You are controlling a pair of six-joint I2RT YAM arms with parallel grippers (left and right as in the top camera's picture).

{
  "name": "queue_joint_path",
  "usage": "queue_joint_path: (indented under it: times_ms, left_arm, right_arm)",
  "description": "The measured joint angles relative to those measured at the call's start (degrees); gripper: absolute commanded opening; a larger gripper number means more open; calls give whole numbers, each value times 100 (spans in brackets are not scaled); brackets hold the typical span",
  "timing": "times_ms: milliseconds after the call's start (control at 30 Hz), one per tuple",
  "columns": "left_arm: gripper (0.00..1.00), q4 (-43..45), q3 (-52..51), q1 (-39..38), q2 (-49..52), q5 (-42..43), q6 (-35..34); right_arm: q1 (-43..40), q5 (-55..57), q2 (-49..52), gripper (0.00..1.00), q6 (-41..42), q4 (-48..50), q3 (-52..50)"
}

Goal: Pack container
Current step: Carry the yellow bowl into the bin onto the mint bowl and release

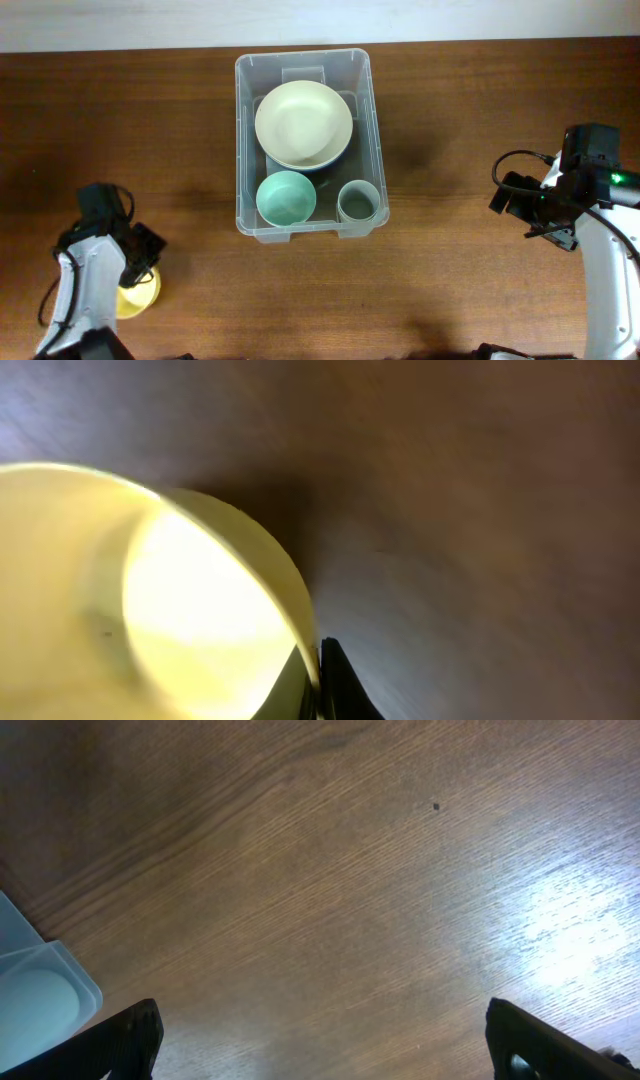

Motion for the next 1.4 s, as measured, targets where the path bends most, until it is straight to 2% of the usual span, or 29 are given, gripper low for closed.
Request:
queue_joint_path:
  times_ms: [233, 433, 600, 733, 867, 1067, 1400]
  left_arm:
    - [1, -645, 1681, -1366, -415, 157, 0]
    - [1, -697, 2983, -2905, -485, 79, 0]
    - [1, -378, 3342, -4146, -479, -116, 2]
    - [1, -122, 3362, -4828, -232, -175, 44]
    - [1, -114, 3366, -5134, 402, -186, 101]
    - [1, -186, 3366, -5165, 1405, 105, 284]
    - [1, -466, 3366, -5180, 1998, 260, 380]
  right_arm:
    - [0, 0, 0, 99, 0, 0, 0]
    - [0, 0, 0, 99, 4, 2, 0]
    - [0, 0, 0, 99, 0, 0, 0]
    - [0, 0, 0, 99, 2, 2, 0]
    - [0, 0, 0, 99, 2, 0, 0]
    - [0, 0, 0, 99, 4, -2, 0]
    - [0, 0, 0, 99, 7, 0, -13]
